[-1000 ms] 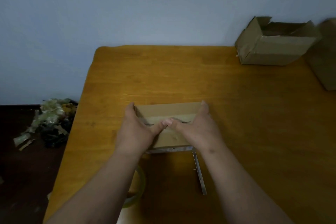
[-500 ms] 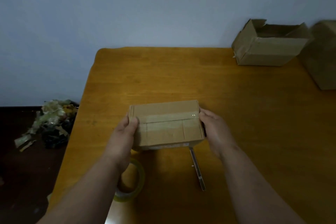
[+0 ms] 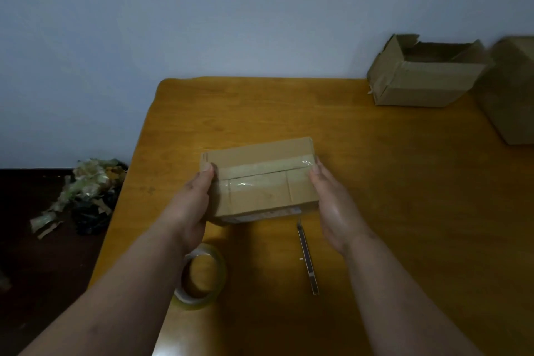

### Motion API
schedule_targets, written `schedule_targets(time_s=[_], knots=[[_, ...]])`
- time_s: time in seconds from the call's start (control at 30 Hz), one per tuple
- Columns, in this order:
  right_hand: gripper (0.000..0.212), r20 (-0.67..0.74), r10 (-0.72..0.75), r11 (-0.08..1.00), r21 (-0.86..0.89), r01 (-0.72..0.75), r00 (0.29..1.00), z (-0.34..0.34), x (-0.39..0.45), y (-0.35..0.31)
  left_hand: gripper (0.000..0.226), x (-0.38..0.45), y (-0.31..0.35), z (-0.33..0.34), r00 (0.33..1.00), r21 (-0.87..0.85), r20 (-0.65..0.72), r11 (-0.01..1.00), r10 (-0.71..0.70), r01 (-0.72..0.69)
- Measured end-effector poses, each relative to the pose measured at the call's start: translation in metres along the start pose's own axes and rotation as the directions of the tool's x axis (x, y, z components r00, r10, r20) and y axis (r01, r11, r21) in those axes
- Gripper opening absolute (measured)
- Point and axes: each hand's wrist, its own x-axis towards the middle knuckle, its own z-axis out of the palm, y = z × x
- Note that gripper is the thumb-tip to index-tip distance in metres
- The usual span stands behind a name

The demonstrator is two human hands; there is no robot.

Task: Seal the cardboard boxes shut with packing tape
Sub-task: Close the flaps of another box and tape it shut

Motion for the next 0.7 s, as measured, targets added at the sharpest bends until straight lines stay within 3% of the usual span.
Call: schedule_targets(time_s=[0.13, 0.27, 0.37, 0.47, 0.6, 0.7], knots=[[0.058, -0.072, -0.051, 0.999, 0.009, 0.051, 0.996, -0.002, -0.011, 0.001, 0.022, -0.010, 0.015, 0.007, 0.995, 0.078, -0.011, 0.992, 0.103, -0.102], [0.050, -0.155, -0.081, 0.994, 0.063, 0.091, 0.985, -0.011, -0.028, 0.003, 0.030, -0.021, 0.019, 0.021, 0.973, 0.162, 0.042, 0.960, 0.225, -0.229], [0.046, -0.218, -0.078, 0.991, 0.094, 0.100, 0.973, -0.022, -0.043, -0.001, 0.015, -0.027, 0.017, 0.035, 0.978, 0.155, 0.071, 0.966, 0.198, -0.207], [0.046, -0.322, -0.062, 0.988, 0.117, 0.105, 0.945, -0.043, -0.062, 0.004, 0.006, -0.029, 0.013, 0.060, 0.966, 0.182, 0.185, 0.960, 0.178, -0.212], [0.045, -0.479, -0.026, 0.992, 0.098, 0.083, 0.878, -0.077, -0.085, 0.024, 0.035, -0.035, -0.001, 0.107, 0.916, 0.358, 0.335, 0.869, 0.221, -0.341], [0.046, -0.527, 0.036, 0.989, 0.140, 0.045, 0.849, -0.107, -0.102, 0.040, 0.050, -0.044, -0.015, 0.141, 0.905, 0.441, 0.379, 0.823, 0.191, -0.358]])
